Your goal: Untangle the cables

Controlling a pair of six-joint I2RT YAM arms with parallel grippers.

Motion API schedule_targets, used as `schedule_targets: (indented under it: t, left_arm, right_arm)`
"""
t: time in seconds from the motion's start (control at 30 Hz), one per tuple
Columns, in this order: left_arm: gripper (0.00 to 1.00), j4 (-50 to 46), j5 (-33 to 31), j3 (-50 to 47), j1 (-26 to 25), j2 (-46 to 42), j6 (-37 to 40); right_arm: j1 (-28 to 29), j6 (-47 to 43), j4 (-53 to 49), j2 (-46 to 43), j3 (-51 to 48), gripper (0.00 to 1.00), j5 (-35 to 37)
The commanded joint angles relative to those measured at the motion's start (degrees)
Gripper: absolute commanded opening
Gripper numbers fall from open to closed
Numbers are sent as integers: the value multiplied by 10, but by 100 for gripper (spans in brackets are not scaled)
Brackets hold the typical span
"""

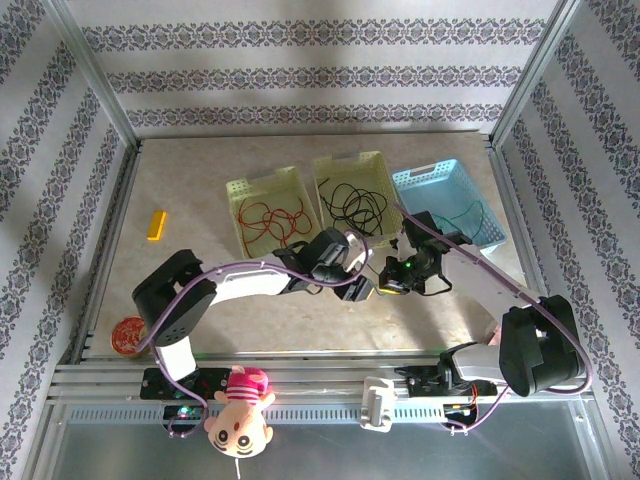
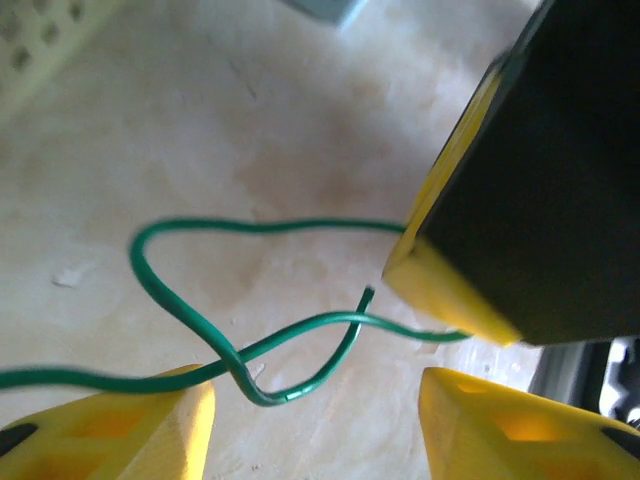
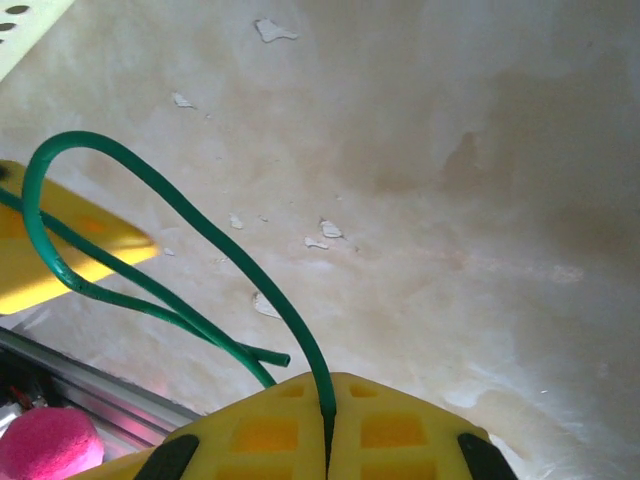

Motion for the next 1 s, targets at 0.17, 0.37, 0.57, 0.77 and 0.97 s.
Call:
schedule_targets:
  t: [0.17, 0.37, 0.57, 0.77, 0.97]
  left_arm:
    - [49, 57, -30, -37, 39, -62, -22]
    - [49, 95, -76, -43, 39, -89, -14]
    - [47, 85, -56, -21, 39, -73, -8]
    - [41, 101, -31, -12, 38, -43, -32]
    - [31, 101, -8, 0, 38, -19, -49]
  right_arm:
    - [-7, -5, 19, -36, 5, 0, -32]
    - [-5, -7, 25, -44, 4, 0, -42]
    - [-1, -9, 30, -47, 5, 0, -48]
    - [0, -4, 39, -60, 11, 0, -57]
    - [-7, 14, 52, -89, 24, 0, -52]
